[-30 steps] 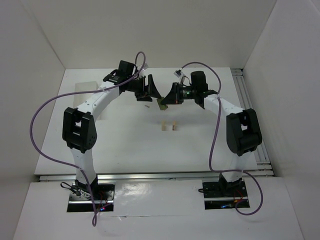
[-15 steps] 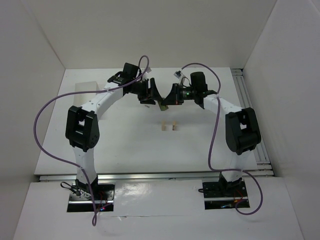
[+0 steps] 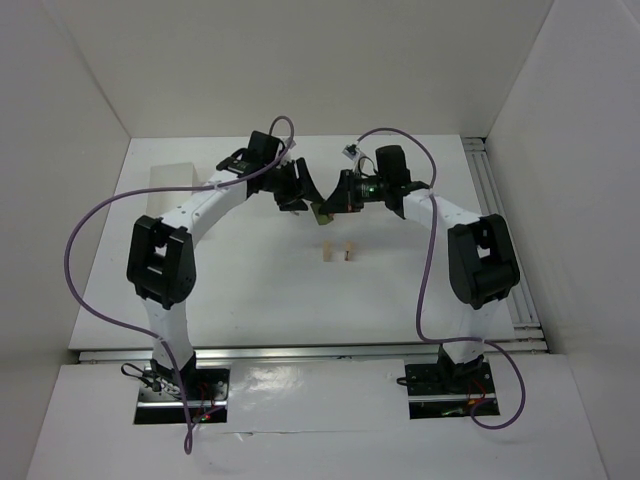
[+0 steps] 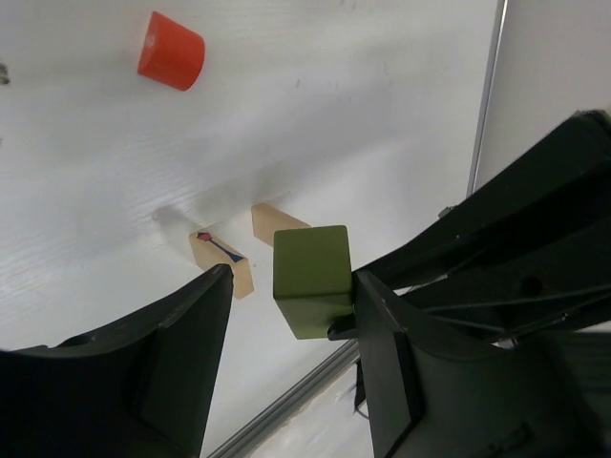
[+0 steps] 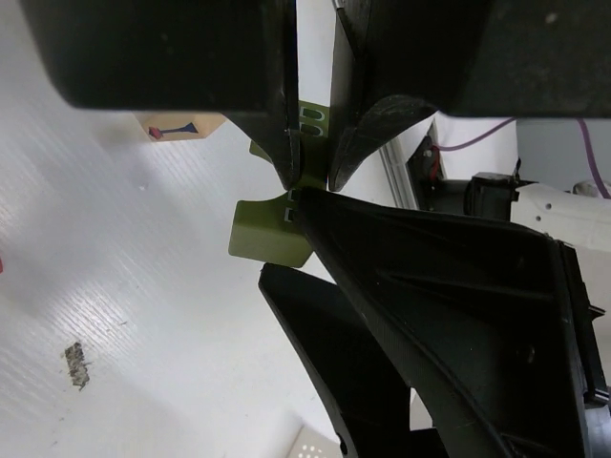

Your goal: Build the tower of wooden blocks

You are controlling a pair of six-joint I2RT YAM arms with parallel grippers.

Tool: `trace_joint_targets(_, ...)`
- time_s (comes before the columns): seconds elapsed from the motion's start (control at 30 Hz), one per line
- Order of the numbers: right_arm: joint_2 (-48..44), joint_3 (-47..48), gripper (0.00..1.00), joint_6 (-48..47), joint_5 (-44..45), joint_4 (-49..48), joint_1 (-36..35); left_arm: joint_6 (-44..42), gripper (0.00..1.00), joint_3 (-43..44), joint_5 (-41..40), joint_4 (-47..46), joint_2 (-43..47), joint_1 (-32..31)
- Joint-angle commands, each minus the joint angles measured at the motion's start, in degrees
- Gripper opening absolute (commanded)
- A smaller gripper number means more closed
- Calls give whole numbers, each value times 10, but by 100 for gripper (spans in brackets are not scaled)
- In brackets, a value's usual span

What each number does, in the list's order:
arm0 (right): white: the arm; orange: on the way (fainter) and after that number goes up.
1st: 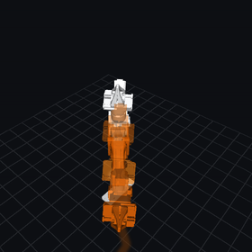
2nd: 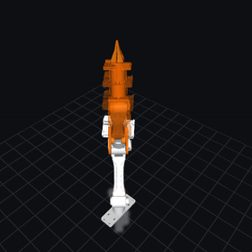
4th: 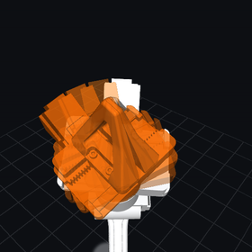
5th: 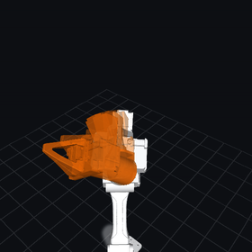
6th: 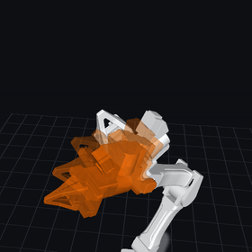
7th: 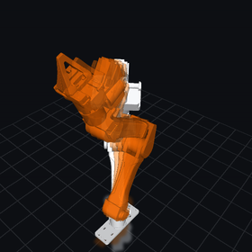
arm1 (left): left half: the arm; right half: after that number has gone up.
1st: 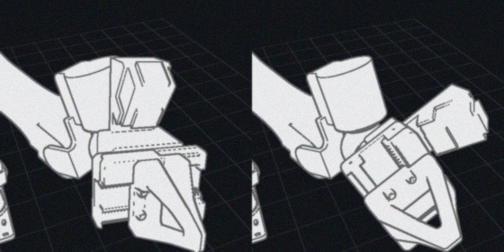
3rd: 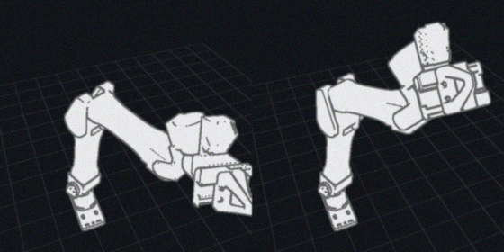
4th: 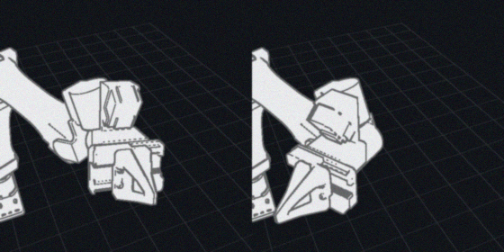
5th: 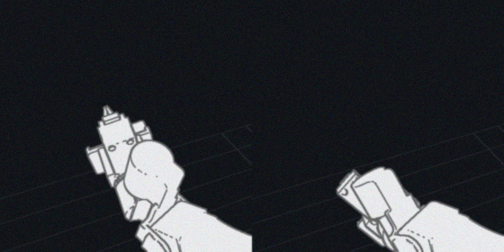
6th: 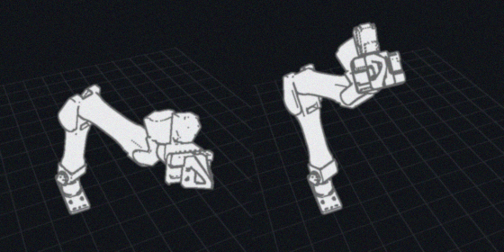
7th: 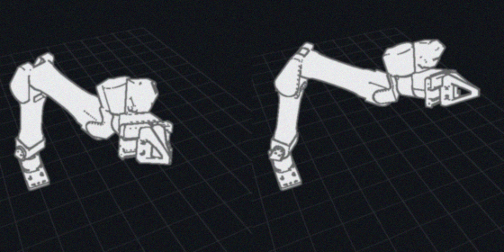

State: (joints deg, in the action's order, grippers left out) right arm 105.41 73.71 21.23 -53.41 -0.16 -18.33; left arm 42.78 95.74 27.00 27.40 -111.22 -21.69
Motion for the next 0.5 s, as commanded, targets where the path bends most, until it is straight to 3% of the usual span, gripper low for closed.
trace_joint_targets(0.0, -3, 23, 3, -7, -13, -10, -6, 47, 65, -24, -61, -25, 43, -10)
trace_joint_targets(0.23, -3, 28, 3, -7, -8, -10, -6, 66, 65, -39, -55, -46, 49, -15)
trace_joint_targets(0.47, 2, 28, 3, -12, -3, -10, -11, 71, 49, -34, -44, -46, 43, -26)
